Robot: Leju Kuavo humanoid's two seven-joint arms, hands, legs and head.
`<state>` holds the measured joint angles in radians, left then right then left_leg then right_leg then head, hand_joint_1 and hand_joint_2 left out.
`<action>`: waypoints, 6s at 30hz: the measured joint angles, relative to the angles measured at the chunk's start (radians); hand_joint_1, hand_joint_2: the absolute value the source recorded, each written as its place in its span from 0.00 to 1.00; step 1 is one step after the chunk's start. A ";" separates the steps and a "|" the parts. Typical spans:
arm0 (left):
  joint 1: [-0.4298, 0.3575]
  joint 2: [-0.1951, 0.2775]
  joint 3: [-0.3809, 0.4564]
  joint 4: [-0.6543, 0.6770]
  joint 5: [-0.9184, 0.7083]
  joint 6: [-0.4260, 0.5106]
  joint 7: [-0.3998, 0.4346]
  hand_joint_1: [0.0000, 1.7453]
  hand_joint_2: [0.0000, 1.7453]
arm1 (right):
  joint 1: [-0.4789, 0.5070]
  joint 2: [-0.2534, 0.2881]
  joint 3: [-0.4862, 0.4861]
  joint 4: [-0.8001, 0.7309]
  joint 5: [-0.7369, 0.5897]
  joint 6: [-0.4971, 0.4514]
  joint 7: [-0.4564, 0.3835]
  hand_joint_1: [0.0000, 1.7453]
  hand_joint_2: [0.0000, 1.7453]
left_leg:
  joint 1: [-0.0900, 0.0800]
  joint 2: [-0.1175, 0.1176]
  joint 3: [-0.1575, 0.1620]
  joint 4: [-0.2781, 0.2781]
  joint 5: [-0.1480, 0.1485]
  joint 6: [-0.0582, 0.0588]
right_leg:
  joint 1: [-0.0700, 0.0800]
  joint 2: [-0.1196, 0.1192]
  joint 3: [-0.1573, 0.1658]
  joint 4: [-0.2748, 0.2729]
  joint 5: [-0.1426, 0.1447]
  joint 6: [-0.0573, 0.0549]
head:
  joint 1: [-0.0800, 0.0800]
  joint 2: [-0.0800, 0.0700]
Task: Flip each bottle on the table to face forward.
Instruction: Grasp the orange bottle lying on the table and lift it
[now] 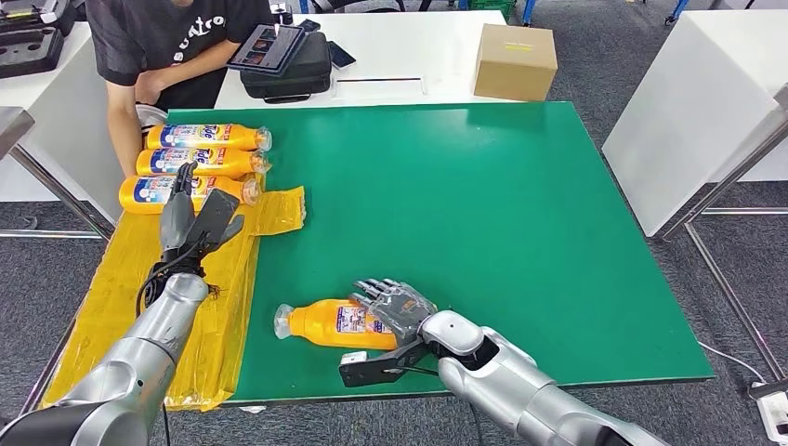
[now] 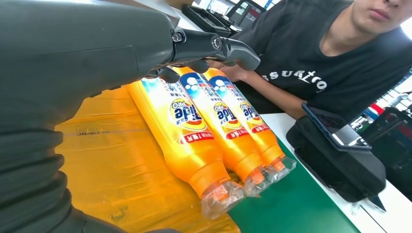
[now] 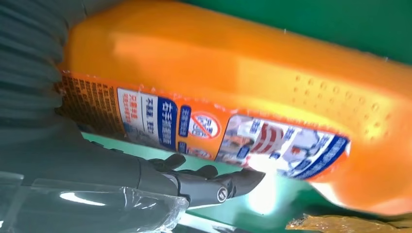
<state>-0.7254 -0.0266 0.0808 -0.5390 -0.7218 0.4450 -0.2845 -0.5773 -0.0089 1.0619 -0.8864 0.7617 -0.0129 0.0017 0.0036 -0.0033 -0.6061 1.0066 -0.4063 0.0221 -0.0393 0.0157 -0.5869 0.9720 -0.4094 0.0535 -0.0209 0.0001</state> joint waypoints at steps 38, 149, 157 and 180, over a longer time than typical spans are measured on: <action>0.048 -0.002 0.000 -0.018 0.085 0.003 -0.061 0.00 1.00 | 0.144 -0.019 -0.244 -0.294 0.069 -0.373 -0.014 1.00 1.00 | 0.000 -0.002 -0.019 0.000 0.009 0.001 | 0.000 -0.001 -0.016 0.000 0.008 0.000 | 0.000 0.000; 0.323 -0.054 -0.405 -0.769 0.793 -0.676 0.119 0.16 1.00 | 0.025 0.367 -0.402 0.236 -0.485 -0.585 -0.676 1.00 1.00 | -0.001 -0.003 -0.025 0.000 0.009 0.001 | -0.001 -0.003 -0.021 0.000 0.008 0.000 | 0.000 0.000; 0.316 -0.054 -0.397 -0.750 0.830 -0.697 0.129 1.00 1.00 | 0.024 0.365 -0.388 0.236 -0.487 -0.608 -0.673 1.00 1.00 | -0.001 -0.003 -0.025 0.000 0.009 0.001 | -0.001 -0.003 -0.021 0.000 0.008 0.000 | 0.000 0.000; 0.318 -0.054 -0.381 -0.738 0.869 -0.702 0.132 1.00 1.00 | 0.019 0.361 -0.376 0.236 -0.490 -0.599 -0.673 0.85 1.00 | -0.001 -0.003 -0.025 0.000 0.009 0.001 | -0.001 -0.003 -0.021 0.000 0.008 0.000 | 0.000 0.000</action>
<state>-0.4073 -0.0809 -0.3001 -1.2771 0.1470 -0.2575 -0.1530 -0.5584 0.3525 0.6863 -0.6500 0.2720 -0.6115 -0.6710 0.0029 -0.0062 -0.6311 1.0067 -0.3970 0.0235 -0.0401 0.0131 -0.6082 0.9724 -0.4010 0.0538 -0.0208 0.0000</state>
